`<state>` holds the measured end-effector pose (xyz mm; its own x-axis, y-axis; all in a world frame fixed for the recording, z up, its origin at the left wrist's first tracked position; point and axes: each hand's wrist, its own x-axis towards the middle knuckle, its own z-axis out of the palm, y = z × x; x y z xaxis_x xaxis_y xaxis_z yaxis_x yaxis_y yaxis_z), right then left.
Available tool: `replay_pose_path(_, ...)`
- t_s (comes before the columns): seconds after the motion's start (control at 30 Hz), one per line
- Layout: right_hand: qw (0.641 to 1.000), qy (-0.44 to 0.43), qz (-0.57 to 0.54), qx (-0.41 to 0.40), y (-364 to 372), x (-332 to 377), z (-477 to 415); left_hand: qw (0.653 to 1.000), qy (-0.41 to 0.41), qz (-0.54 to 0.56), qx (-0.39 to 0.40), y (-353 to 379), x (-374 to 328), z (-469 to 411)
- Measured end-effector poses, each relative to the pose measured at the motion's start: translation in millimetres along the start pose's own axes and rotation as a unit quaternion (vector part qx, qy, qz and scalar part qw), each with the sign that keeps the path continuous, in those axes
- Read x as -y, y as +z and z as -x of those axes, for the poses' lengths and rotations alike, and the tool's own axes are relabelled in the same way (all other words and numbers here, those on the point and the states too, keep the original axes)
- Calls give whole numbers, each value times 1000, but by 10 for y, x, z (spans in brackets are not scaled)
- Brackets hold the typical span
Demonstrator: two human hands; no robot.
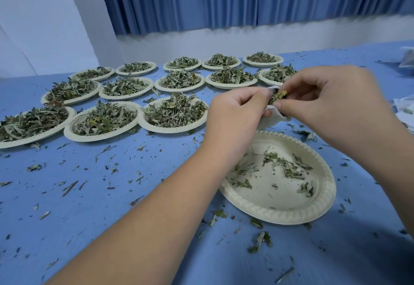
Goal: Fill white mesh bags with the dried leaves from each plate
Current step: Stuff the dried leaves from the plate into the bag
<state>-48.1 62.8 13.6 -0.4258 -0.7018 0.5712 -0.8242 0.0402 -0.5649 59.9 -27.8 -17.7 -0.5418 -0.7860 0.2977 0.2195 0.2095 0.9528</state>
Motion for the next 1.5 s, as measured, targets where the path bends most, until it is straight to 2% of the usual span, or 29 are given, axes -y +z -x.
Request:
replay_pose_path(0.2,998,-44,49,6,2,-10,1,1000,-7,19,11,15,4,2)
replay_pose_path(0.33,992,-90,72,50,-16,-20,-25,999,-20,33,0,-6,12,-15)
replay_pose_path(0.43,992,-94,75,41,5,-47,-38,997,-26,72,16,-3,7,-11)
replay_pose_path(0.57,1000,-18,4,12,37,-98,-75,998,-23,49,18,-9,27,-15)
replay_pose_path(0.77,990,113,-79,25,42,-209,-128,998,-36,49,22,-32,12,-12)
replay_pose_path(0.83,966,181,-159,91,52,-186,-126,997,-41,65,18,-49,-1,-17)
replay_pose_path(0.93,885,240,-324,232,91,-172,-130,992,-57,112,17,-51,-16,-19)
replay_pose_path(0.97,866,237,-361,253,112,-171,-137,990,-63,127,18,-47,-23,-17)
replay_pose_path(1.03,856,227,-392,251,141,-160,-173,985,-72,158,18,-46,-36,-25)
replay_pose_path(1.17,873,235,-364,226,168,-129,-282,989,-63,131,12,-72,-51,-32)
replay_pose_path(1.27,912,250,-262,191,252,-106,-336,995,-34,90,34,-76,-53,-4)
replay_pose_path(1.37,954,243,-111,139,366,-79,-400,999,-8,32,41,-78,-34,9)
replay_pose_path(1.43,964,229,-45,125,412,-82,-430,1000,-3,5,21,-87,-16,-6)
replay_pose_path(1.5,964,223,-45,135,411,-66,-424,1000,-1,-10,-1,-100,-3,-26)
